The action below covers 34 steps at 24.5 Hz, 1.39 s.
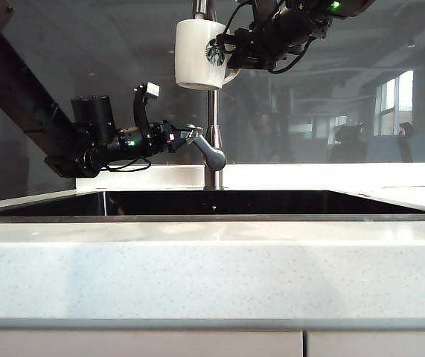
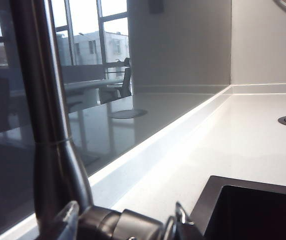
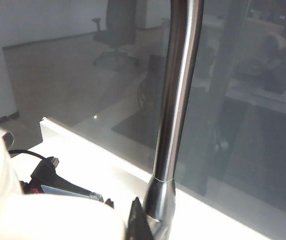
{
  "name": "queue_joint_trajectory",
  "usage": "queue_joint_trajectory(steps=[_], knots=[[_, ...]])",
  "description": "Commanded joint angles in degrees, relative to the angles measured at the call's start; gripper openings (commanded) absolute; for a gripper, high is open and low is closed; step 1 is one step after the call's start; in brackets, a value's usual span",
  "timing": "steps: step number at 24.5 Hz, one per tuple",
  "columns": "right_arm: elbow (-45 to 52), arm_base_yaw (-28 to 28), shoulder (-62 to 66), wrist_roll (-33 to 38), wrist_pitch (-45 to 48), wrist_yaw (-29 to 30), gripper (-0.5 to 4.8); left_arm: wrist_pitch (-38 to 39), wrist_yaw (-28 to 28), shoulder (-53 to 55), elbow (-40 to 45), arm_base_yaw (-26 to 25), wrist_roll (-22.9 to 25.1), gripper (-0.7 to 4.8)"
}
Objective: Pick up the mug next to the sink, go to the faucet to get some water, pour the water into the sink, and finally put the mug back to its place.
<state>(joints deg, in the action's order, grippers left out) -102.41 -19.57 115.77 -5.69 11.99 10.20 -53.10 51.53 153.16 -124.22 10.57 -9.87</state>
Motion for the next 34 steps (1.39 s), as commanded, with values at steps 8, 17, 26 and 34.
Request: queue_joint_trajectory(steps=[8,17,26,34], knots=[[-0.8,0.0,-1.1,1.0,4.5,0.0,-0.08,3.0,-17.8,-0.5,-0.1,-0.5,8.4,2.37],[-0.8,0.5,-1.2,-8.1,-0.9,-5.7,-0.08,-0.4,-0.1,-0.7,0.0,-3.0,-0.8,2.39],[-0.8,2.1,-1.3,-24.9,-9.2,-12.6,-0.08,-4.0,10.1,-0.7,0.0,-7.4,-10.0,2.78],[-0.7,1.7,-1.3,-46.0,-14.4,-22.8,-0.09,-7.3,19.4,-0.7,0.0,-9.2,-14.9,2.76]])
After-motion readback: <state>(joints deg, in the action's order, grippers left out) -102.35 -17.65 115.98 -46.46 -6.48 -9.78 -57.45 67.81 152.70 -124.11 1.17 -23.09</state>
